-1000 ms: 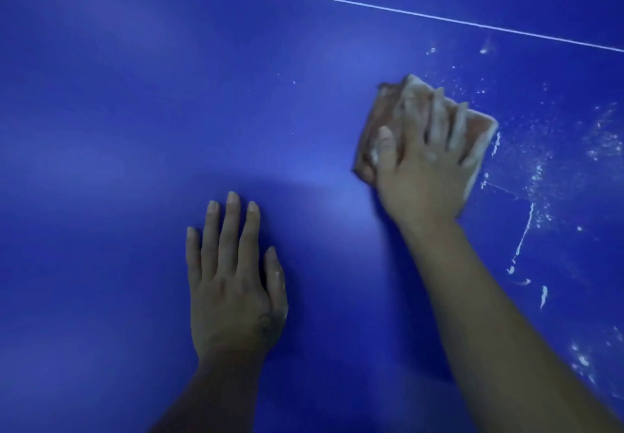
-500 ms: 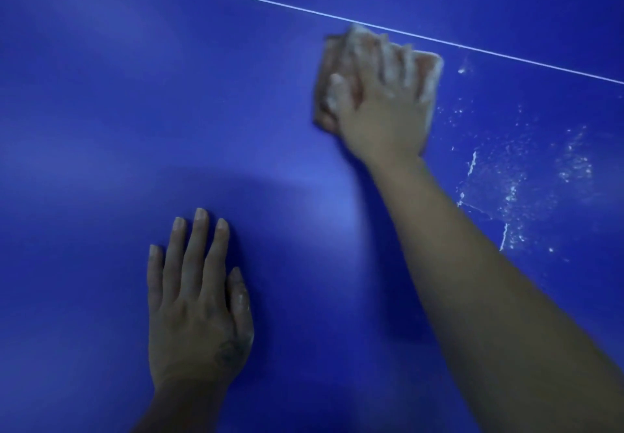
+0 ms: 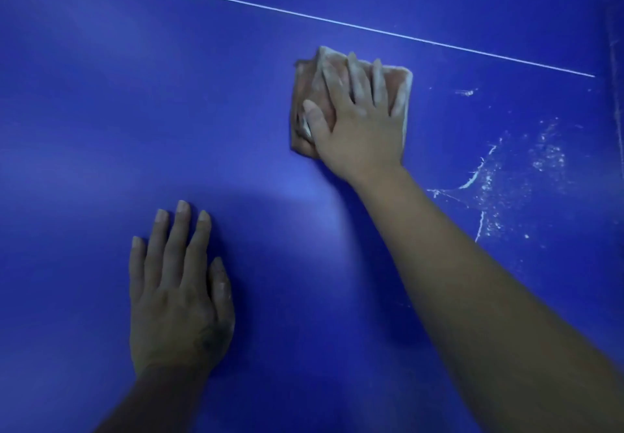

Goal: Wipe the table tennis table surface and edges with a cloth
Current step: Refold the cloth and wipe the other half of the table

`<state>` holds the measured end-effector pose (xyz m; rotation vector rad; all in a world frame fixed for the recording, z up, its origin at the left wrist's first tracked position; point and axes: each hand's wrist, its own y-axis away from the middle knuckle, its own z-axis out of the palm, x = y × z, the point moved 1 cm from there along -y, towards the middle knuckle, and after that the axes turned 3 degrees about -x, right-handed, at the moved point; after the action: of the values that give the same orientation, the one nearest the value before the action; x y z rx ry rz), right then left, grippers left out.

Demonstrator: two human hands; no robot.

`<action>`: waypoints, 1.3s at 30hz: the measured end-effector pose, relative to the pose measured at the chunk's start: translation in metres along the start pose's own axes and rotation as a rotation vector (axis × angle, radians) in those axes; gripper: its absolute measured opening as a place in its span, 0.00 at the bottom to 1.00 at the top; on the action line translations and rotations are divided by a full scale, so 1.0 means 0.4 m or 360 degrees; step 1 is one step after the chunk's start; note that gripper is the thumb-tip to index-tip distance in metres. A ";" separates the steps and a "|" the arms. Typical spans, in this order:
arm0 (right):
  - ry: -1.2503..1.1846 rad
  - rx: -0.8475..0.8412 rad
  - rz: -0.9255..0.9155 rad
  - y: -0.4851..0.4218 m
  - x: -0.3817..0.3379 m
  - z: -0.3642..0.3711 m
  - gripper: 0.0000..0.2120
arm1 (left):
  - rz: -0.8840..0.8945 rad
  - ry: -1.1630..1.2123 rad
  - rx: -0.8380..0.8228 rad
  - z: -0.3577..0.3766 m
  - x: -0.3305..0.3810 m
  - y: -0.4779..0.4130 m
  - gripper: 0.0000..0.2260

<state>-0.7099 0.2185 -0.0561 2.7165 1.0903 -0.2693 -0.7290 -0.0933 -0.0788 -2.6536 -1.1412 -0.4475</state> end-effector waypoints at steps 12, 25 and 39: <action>0.0179 0.0007 0.0187 0.181 0.286 -0.044 0.35 | 0.0002 -0.0126 0.0022 0.009 0.006 0.016 0.24; 0.0233 -0.0028 0.0055 -0.056 0.438 -0.116 0.38 | -0.0355 -0.0160 0.0113 0.118 0.299 -0.055 0.29; 0.0198 -0.0016 -0.0199 0.076 0.477 -0.114 0.38 | -0.0329 -0.0145 0.0109 0.125 0.297 -0.053 0.29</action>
<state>-0.5487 0.3343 -0.0548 2.6916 1.2942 -0.1142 -0.6576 0.0159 -0.0810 -2.5320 -1.4393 -0.3185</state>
